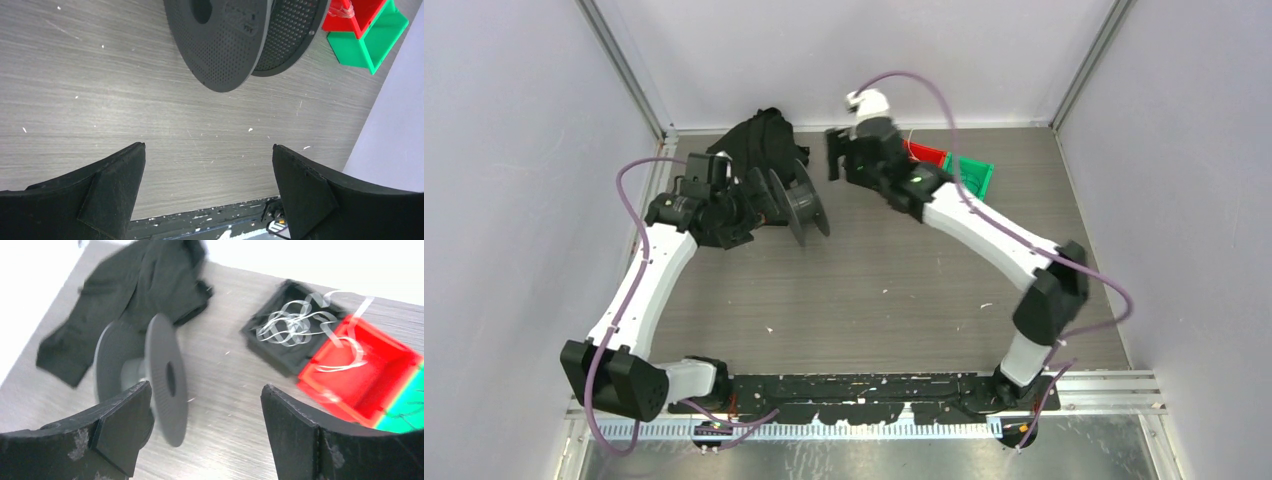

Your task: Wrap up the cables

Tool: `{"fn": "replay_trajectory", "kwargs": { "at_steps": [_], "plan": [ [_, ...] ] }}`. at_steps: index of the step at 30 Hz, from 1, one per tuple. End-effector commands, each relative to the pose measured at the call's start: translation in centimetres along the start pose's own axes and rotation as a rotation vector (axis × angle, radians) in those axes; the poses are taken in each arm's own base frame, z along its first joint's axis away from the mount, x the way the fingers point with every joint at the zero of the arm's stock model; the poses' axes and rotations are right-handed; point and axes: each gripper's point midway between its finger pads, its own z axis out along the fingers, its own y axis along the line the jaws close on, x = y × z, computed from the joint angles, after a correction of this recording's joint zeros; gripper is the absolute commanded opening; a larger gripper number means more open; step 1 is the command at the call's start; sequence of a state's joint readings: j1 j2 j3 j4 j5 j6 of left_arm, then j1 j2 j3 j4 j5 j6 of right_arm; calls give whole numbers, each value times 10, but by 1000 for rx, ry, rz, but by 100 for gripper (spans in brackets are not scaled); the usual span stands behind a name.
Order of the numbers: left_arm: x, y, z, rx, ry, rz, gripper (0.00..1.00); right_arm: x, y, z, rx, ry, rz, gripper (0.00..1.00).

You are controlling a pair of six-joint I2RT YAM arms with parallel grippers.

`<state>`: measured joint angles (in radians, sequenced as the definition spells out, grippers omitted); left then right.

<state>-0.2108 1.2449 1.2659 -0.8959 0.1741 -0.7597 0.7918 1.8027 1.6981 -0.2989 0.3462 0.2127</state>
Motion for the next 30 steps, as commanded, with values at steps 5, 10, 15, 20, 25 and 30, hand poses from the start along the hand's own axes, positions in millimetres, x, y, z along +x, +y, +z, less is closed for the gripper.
{"fn": "replay_trajectory", "kwargs": {
  "at_steps": [5,10,15,20,25,30],
  "plan": [
    [-19,-11,17,0,-35,148,100,-17,-159,-14,286,93,248,83],
    [-24,-11,19,-28,-29,177,100,26,-211,17,381,325,206,73],
    [-25,-15,22,-20,-32,165,100,56,-239,40,454,442,165,75],
    [-26,-28,26,10,-51,149,100,61,-236,55,456,436,265,70],
    [-28,-39,37,-18,-78,87,98,59,-239,62,526,400,396,62],
    [-39,-32,57,-120,-128,-8,91,62,-247,67,608,353,552,64]
  ]
}}
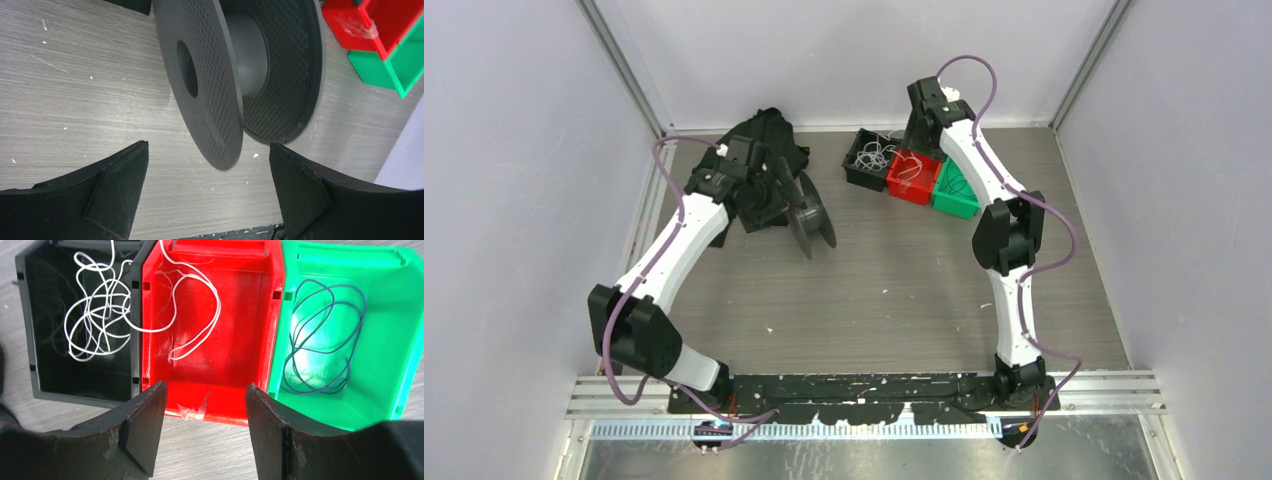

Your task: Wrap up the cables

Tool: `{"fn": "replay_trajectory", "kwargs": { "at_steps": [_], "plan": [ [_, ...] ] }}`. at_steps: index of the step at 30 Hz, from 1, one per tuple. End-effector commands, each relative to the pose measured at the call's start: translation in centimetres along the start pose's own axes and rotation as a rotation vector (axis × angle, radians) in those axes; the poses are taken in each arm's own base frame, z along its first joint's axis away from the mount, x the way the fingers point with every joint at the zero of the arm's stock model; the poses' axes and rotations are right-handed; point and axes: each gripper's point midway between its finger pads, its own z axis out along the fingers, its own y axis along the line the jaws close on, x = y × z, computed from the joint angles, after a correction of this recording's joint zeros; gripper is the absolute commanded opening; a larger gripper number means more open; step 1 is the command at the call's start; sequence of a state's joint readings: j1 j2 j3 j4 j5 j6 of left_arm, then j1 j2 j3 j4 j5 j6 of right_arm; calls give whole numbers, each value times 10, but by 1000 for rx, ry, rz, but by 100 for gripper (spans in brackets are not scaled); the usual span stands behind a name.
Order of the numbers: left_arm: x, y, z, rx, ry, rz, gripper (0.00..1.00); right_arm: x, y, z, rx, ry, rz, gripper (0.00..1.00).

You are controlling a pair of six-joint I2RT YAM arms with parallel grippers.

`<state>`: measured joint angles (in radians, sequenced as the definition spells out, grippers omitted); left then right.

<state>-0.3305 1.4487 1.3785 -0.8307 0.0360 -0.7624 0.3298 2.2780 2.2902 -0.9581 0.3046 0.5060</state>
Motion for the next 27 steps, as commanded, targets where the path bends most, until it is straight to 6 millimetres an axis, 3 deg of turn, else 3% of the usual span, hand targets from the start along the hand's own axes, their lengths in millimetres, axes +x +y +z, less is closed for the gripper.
{"fn": "replay_trajectory", "kwargs": {
  "at_steps": [1,7,14,19,21,27],
  "plan": [
    [-29,-3,10,-78,-114,-110,90,-16,-4,-4,30,-41,213,64],
    [-39,7,19,-178,-143,-184,74,-19,3,-6,-10,-53,268,64],
    [-39,-3,17,-150,-150,-218,31,-15,-6,-5,28,-52,268,64],
    [-38,-3,20,-159,-151,-249,15,-11,-9,-1,65,-47,355,64],
    [-37,-3,20,-167,-148,-276,2,-10,-10,2,80,-49,398,63],
    [-24,0,21,-191,-144,-402,0,-10,-7,16,89,-62,502,60]
  ]
}}
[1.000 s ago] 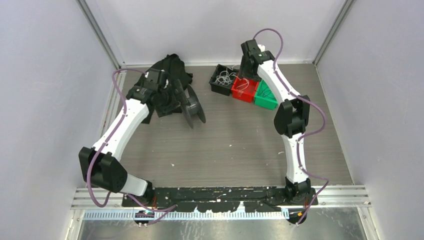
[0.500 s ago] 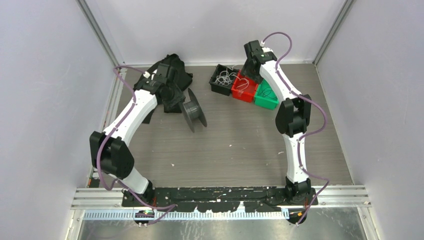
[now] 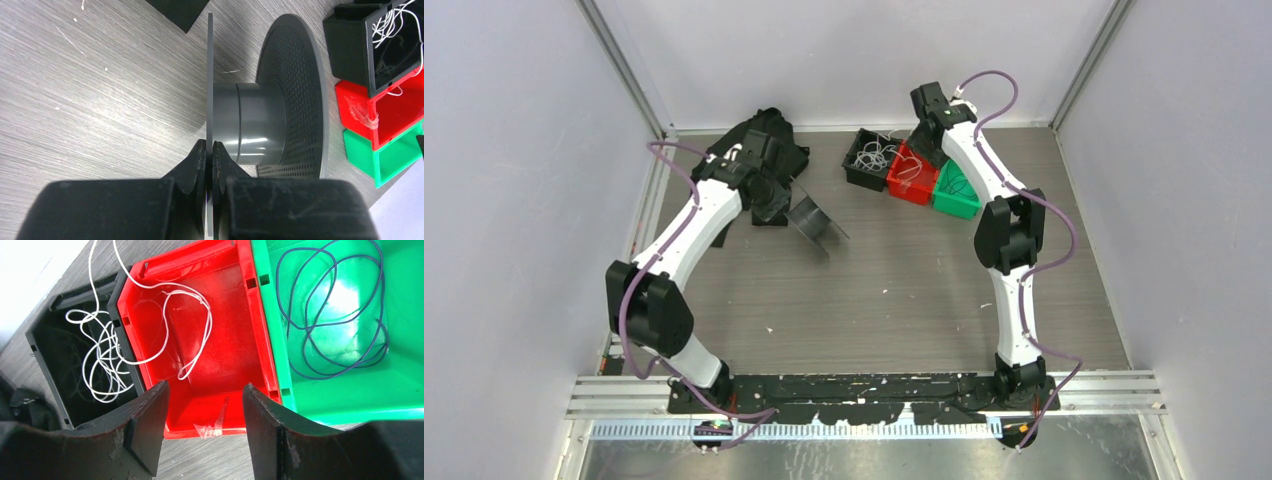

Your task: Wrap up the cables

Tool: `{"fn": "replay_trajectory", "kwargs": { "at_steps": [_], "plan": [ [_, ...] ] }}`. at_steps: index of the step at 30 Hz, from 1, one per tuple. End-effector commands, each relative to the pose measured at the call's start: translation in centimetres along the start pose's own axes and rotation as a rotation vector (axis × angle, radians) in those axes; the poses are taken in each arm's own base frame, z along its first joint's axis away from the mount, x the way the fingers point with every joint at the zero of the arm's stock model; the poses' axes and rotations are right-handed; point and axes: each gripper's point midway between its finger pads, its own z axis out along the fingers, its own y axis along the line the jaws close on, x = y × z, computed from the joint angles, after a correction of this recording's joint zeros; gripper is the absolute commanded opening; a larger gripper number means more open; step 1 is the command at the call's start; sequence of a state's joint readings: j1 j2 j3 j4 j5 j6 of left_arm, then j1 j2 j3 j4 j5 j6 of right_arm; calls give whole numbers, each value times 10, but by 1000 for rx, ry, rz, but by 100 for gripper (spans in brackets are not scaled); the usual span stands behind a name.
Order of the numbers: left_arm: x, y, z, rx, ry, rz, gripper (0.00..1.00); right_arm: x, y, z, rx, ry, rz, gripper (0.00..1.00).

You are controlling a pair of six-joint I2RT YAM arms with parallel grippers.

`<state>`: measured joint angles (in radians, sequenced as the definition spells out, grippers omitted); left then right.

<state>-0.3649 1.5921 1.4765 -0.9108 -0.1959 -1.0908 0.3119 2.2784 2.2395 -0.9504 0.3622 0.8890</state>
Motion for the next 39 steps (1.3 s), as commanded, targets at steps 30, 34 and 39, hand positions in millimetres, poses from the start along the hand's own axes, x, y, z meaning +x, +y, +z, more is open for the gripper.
{"fn": "replay_trajectory", "kwargs": {
  "at_steps": [30,34,39],
  "plan": [
    [15,-31,-33,-117,2,-109,42,-17,27,30,-59,-44,201,0],
    [14,-36,-35,-67,-4,-104,53,-44,30,-3,-102,-109,188,1],
    [11,-39,-40,-34,-16,-98,54,-77,40,-56,-206,-183,177,1]
  ]
}}
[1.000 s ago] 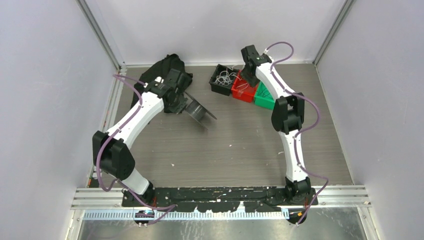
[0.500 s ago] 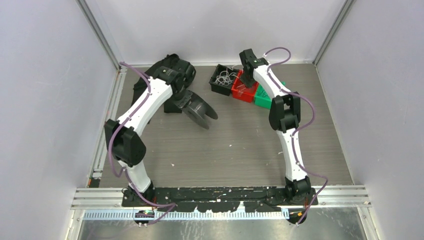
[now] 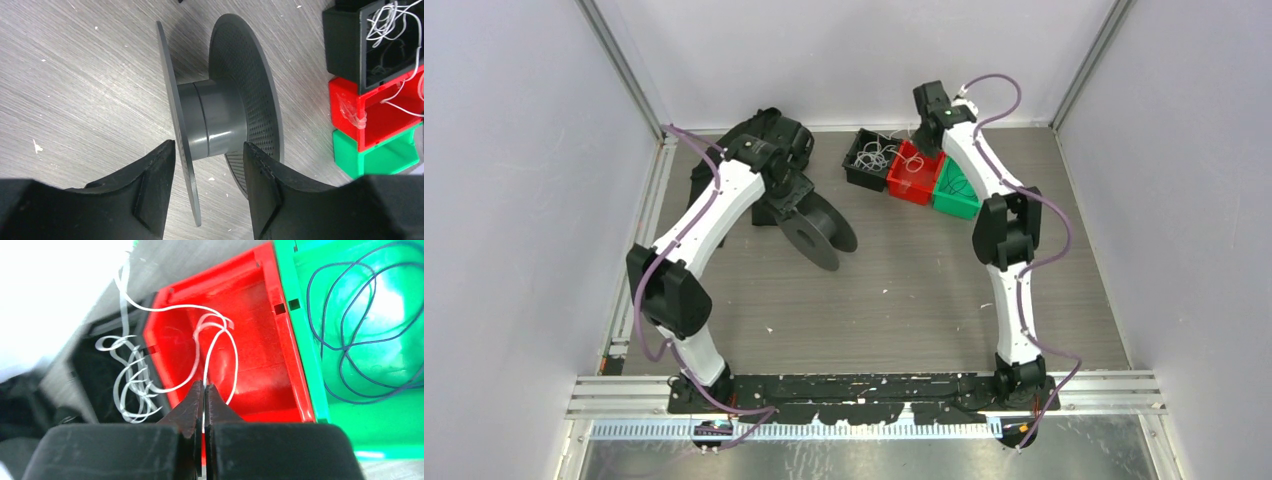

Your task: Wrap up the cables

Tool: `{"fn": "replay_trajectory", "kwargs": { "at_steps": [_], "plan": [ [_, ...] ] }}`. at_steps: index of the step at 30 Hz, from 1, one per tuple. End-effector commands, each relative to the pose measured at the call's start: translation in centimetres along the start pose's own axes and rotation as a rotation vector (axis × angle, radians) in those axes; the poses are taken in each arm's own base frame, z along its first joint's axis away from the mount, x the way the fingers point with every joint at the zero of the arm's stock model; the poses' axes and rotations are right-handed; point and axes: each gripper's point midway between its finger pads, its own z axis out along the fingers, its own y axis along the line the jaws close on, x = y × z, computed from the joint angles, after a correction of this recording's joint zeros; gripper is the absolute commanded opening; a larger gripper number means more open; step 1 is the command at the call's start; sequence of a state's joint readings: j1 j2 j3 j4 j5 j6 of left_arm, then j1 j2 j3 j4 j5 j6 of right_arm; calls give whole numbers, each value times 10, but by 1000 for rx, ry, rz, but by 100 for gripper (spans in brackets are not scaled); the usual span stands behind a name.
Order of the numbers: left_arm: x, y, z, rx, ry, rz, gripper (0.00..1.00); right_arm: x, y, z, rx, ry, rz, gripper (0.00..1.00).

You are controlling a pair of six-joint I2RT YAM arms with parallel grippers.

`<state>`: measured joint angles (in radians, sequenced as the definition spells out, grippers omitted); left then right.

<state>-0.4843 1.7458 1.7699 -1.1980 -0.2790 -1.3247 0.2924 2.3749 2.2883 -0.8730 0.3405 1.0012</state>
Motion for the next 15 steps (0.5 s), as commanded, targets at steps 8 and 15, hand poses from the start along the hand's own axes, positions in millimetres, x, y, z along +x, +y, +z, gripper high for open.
{"fn": "replay_trajectory", "kwargs": {
  "at_steps": [8,15],
  "plan": [
    [-15,-18,-36,171,-53,36,56,-125,69,-220,-478,-290,-26,1],
    [-27,-35,-58,315,-112,88,57,-165,83,-377,-814,-415,-104,1]
  ]
}}
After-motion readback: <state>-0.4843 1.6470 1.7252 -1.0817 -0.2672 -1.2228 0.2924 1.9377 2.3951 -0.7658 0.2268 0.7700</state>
